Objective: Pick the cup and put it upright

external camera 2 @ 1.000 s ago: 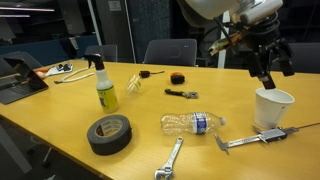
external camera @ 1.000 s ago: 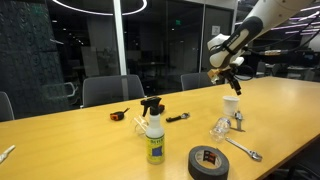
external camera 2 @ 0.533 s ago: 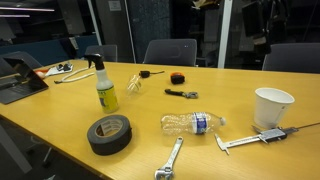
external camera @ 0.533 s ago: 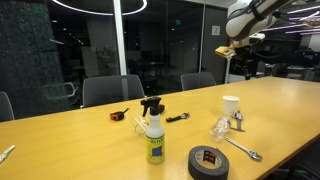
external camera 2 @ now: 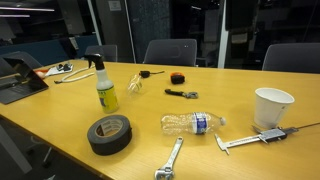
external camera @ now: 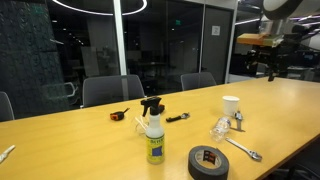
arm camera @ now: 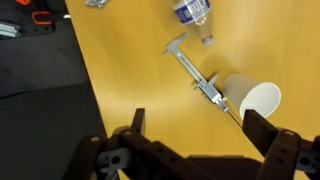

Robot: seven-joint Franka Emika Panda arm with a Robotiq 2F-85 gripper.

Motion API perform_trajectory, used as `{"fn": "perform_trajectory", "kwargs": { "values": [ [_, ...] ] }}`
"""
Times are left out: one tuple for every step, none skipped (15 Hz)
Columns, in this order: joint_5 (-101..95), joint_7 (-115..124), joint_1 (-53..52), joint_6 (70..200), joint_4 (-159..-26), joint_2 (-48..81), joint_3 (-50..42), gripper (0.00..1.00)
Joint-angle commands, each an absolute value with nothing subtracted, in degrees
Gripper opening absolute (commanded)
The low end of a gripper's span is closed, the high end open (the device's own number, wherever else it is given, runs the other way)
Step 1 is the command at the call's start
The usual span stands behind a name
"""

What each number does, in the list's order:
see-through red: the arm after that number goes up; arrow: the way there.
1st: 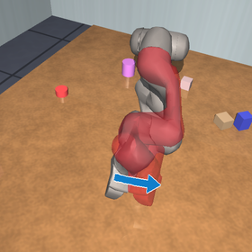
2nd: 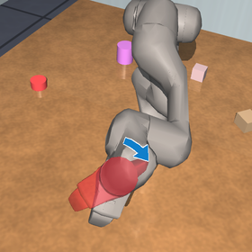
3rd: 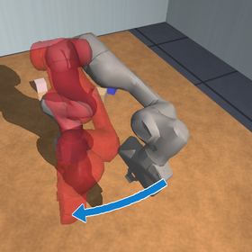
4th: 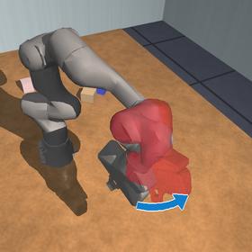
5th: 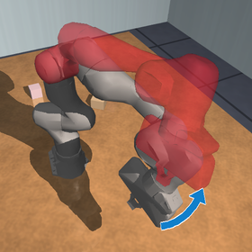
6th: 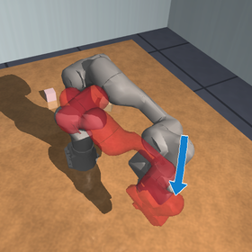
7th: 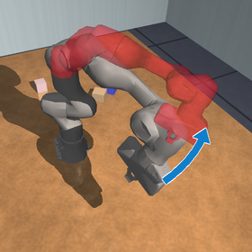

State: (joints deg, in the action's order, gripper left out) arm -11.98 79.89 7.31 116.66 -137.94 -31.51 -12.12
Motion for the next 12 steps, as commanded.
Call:
{"fn": "perform_trajectory", "kwargs": {
  "values": [
    [-6.1, 66.21, 9.77, 114.46, -146.51, -41.67, -12.13, 1.0],
    [-6.87, 70.83, 12.13, 115.59, -142.49, -35.75, -9.16, 1.0],
    [-5.74, 68.13, 12.58, 115.0, -144.15, -37.57, -9.3, 1.0],
    [-5.24, 66.69, 12.86, 114.86, -145.25, -38.9, -9.38, 1.0],
    [-5.13, 66.1, 12.95, 114.83, -145.86, -39.73, -9.4, 1.0],
    [-5.1, 65.87, 12.97, 114.82, -146.13, -40.1, -9.4, 1.0],
    [-5.09, 65.76, 12.97, 114.82, -146.19, -40.15, -9.4, 1.0],
    [-5.08, 65.67, 12.97, 114.82, -146.21, -40.14, -9.39, 1.0],
    [-5.07, 65.6, 12.97, 114.82, -146.25, -40.14, -9.39, 1.0],
    [-5.07, 65.55, 12.97, 114.82, -146.28, -40.14, -9.39, 1.0],
    [-5.07, 65.51, 12.97, 114.82, -146.29, -40.14, -9.39, 1.0],
    [-5.07, 65.48, 12.96, 114.82, -146.3, -40.14, -9.39, 1.0]
  ]
}}
